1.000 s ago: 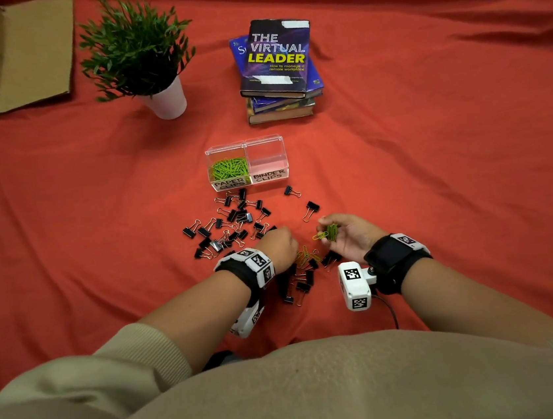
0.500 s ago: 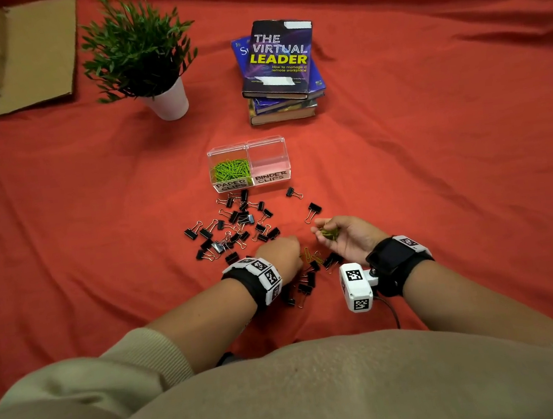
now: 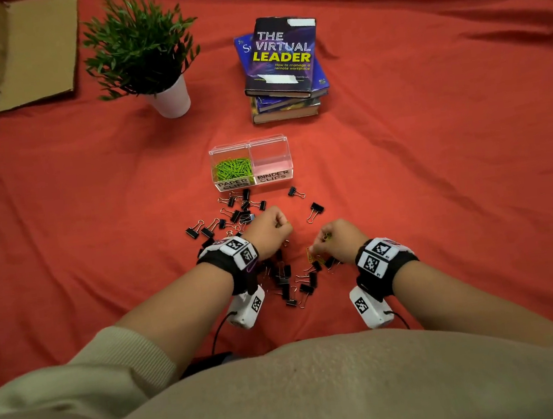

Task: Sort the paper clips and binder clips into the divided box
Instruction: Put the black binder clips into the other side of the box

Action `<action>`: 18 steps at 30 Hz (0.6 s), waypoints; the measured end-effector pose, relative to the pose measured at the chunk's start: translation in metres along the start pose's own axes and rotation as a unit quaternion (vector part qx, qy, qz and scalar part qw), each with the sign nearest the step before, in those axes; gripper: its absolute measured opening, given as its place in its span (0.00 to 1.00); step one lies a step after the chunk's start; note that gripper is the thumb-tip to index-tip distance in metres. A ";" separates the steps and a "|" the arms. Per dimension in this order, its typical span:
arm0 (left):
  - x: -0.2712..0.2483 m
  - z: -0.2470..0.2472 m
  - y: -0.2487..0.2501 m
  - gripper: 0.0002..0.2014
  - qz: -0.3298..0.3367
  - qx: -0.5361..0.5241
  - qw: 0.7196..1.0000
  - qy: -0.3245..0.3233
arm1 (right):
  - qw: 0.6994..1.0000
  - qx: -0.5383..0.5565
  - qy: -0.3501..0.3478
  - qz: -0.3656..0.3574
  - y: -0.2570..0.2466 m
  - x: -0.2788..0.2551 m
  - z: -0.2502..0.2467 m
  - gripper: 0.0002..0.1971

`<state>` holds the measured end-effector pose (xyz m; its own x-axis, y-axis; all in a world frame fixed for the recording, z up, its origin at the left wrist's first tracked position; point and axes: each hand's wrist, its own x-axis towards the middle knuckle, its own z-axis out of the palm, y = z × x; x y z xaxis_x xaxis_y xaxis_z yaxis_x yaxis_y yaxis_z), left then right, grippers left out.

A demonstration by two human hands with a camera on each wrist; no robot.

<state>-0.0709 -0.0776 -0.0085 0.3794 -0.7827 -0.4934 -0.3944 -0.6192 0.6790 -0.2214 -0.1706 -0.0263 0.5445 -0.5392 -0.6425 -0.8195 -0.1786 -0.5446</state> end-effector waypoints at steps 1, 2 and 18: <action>0.001 -0.002 0.000 0.05 -0.011 -0.017 1.000 0.000 | 1.000 -0.027 -0.009 -0.006 0.000 -0.001 0.001 0.06; 0.003 -0.004 0.000 0.06 -0.022 -0.037 0.999 -0.005 | 0.999 -0.041 -0.017 -0.011 0.001 -0.001 0.002 0.06; -0.002 0.035 0.023 0.18 -0.057 0.052 0.996 -0.047 | 0.977 -0.186 -0.016 -0.103 0.007 -0.011 0.001 0.05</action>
<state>-0.1097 -0.0930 -0.0107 0.3480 -0.7070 -0.6157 -0.4403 -0.7030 0.5585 -0.2328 -0.1652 -0.0237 0.7052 -0.4353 -0.5596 -0.6969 -0.5707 -0.4342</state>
